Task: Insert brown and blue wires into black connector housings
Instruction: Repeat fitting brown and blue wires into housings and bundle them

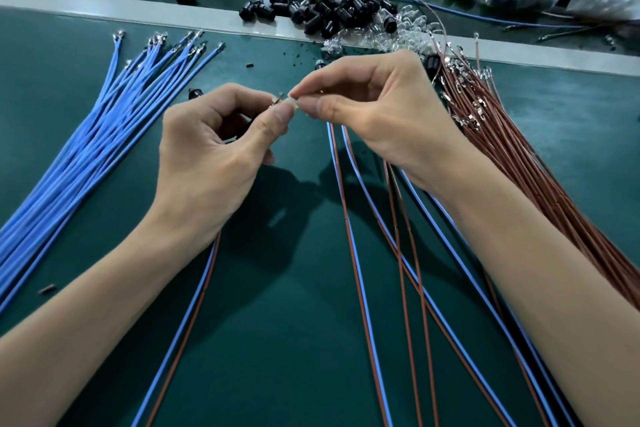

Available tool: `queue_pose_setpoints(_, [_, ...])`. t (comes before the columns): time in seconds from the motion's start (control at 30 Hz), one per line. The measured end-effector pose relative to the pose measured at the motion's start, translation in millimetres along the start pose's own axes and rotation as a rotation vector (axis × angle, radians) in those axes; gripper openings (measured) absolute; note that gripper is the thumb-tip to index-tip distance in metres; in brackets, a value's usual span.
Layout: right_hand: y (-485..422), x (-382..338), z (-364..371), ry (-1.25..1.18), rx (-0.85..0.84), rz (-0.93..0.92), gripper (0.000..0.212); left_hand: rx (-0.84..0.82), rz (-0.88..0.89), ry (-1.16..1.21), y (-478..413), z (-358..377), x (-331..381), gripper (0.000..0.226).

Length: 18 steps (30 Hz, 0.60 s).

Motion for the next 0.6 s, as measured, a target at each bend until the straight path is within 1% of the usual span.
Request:
queue_pose_setpoints(0.07, [0.6, -1.8, 0.0, 0.039, 0.007, -0.026, 0.007, 0.009, -0.005, 0.023, -0.4, -0.6, 0.3, 0.006])
queue_pose_setpoints(0.17, [1.6, -3.9, 1.1, 0.074, 0.015, -0.056, 0.007, 0.004, 0.013, 0.043, -0.7, -0.9, 3.2, 0.007])
queue_pose_setpoints(0.43, [1.0, -4.0, 1.1, 0.069, 0.035, -0.100, 0.009, 0.057, -0.063, 0.034, 0.0, -4.6, -0.4, 0.002])
queue_pose_setpoints(0.53, [1.6, -7.2, 1.9, 0.047, 0.064, -0.154, 0.014, 0.071, -0.113, 0.042, 0.7, -4.4, -3.0, 0.007])
queue_pose_setpoints(0.6, [2.1, -9.4, 2.9, 0.038, 0.074, -0.192, 0.017, 0.044, -0.150, 0.056, 0.8, -2.4, -4.2, 0.011])
Point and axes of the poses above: each hand's wrist, its own y-axis away from the middle knuckle, its own z-axis out of the palm, x = y × z, the point moved 7 cm from there along -y, towards the middle knuckle, and after that the axes turned 5 degrees about x, right-handed, at the moved point
